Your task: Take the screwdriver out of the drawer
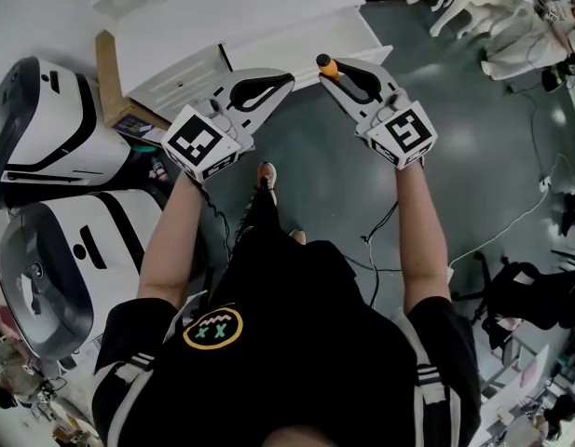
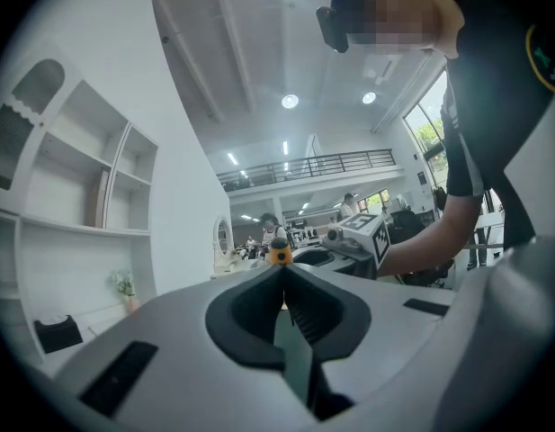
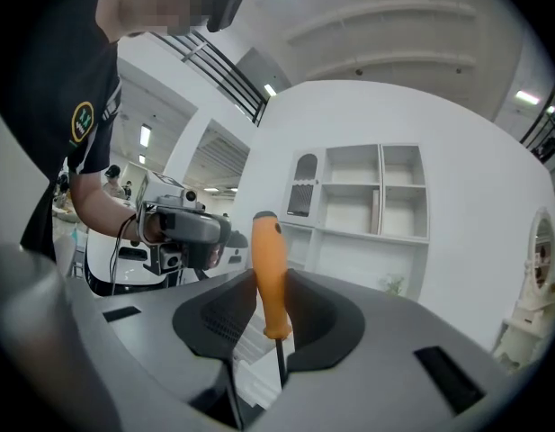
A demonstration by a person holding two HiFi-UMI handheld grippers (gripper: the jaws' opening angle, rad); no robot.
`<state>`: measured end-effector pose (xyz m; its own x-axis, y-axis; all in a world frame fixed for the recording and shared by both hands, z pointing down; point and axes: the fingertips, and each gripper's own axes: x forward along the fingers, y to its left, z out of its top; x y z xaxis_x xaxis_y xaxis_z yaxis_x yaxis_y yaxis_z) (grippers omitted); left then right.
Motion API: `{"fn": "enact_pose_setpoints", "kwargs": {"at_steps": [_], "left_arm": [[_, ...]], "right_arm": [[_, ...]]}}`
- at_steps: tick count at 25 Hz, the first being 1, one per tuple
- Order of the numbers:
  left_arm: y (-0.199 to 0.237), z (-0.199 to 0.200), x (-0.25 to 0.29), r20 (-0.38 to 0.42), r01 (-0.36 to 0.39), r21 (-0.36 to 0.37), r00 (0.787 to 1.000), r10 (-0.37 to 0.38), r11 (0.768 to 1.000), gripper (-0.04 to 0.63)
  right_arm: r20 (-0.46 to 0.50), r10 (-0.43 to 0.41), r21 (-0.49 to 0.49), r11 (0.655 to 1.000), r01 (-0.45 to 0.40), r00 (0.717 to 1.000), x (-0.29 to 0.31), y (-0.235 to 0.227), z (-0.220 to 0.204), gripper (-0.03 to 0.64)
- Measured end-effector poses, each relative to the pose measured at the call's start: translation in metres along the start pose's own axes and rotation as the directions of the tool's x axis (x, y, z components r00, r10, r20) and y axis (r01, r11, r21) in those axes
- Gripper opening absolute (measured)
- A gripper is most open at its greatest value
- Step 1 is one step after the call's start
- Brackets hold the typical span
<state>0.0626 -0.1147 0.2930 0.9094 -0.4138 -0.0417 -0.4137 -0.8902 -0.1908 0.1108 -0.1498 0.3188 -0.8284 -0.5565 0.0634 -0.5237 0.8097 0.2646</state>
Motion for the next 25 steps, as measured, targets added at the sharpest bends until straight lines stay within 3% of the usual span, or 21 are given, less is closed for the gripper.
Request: {"fn": "enact_pose_setpoints", "kwargs": {"at_steps": [12, 25], "left_arm": [[-0.085, 0.028, -0.002, -0.012, 0.009, 0.018, 1.000, -0.009, 1.000, 0.020], [-0.108, 0.040, -0.010, -0.010, 0.045, 0.001, 0.999, -0.045, 0.999, 0.020]], "right_arm": [[0.068, -0.001, -0.018, 1.000, 0.002, 0.998, -0.083, 0.054, 0.042, 0.125], [0.105, -0.050, 0.019, 0.999, 0.048, 0.993, -0.120, 0.084, 0.057, 0.126]]}}
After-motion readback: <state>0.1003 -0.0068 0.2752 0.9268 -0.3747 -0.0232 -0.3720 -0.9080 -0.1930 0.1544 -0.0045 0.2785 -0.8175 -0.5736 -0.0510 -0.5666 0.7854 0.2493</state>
